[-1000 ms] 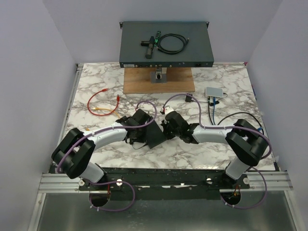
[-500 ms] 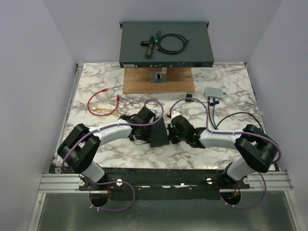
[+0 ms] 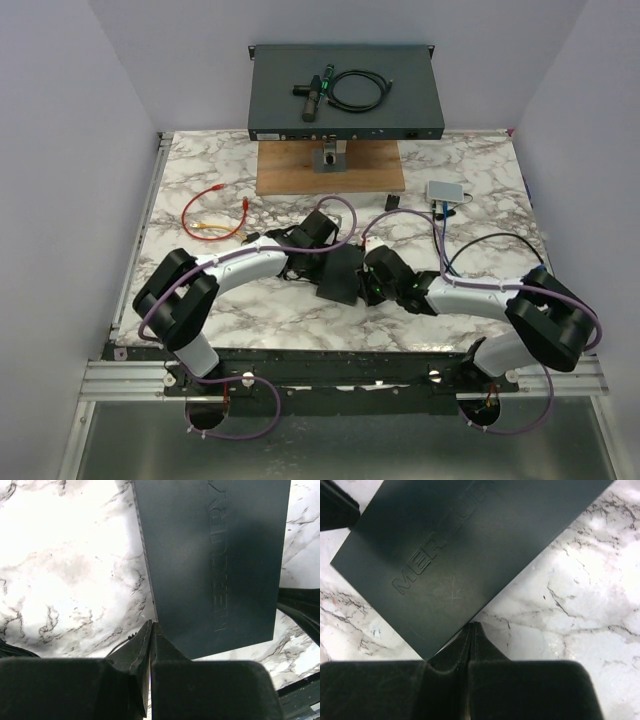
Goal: Insert the plug into the switch port
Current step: Move the switch port to the center of the board.
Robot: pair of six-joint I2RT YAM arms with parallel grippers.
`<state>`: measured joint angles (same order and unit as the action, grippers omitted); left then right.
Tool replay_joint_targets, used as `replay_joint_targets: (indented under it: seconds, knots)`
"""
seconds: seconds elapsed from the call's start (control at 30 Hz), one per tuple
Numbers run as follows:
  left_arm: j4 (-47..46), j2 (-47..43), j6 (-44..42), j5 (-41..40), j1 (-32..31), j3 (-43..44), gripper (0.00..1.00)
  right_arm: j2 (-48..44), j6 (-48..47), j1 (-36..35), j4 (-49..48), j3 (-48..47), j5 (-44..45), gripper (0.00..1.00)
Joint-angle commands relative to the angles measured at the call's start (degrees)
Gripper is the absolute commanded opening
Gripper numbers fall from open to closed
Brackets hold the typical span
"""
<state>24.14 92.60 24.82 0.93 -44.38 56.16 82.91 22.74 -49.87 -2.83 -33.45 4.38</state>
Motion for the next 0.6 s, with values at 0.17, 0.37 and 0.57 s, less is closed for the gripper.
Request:
replay_joint_targets:
  seconds: [0.17, 0.37, 0.57]
  knots:
    - [-0.64, -1.98, 2.34, -2.46, -3.10, 3.49, 0.00, -8.27, 2.79, -1.02, 2.70, 0.31, 8.71, 0.10]
    - [3.42, -9.51, 7.56, -11.39, -3.02, 2.45, 0.16, -16.89, 1.63, -1.04, 7.24, 0.08, 15.64, 0.36]
    - [7.75, -16.32, 11.89, -17.67, -2.52, 1.60, 0.44, -21.42, 0.28, -1.02, 8.69, -0.98, 17.56, 0.73]
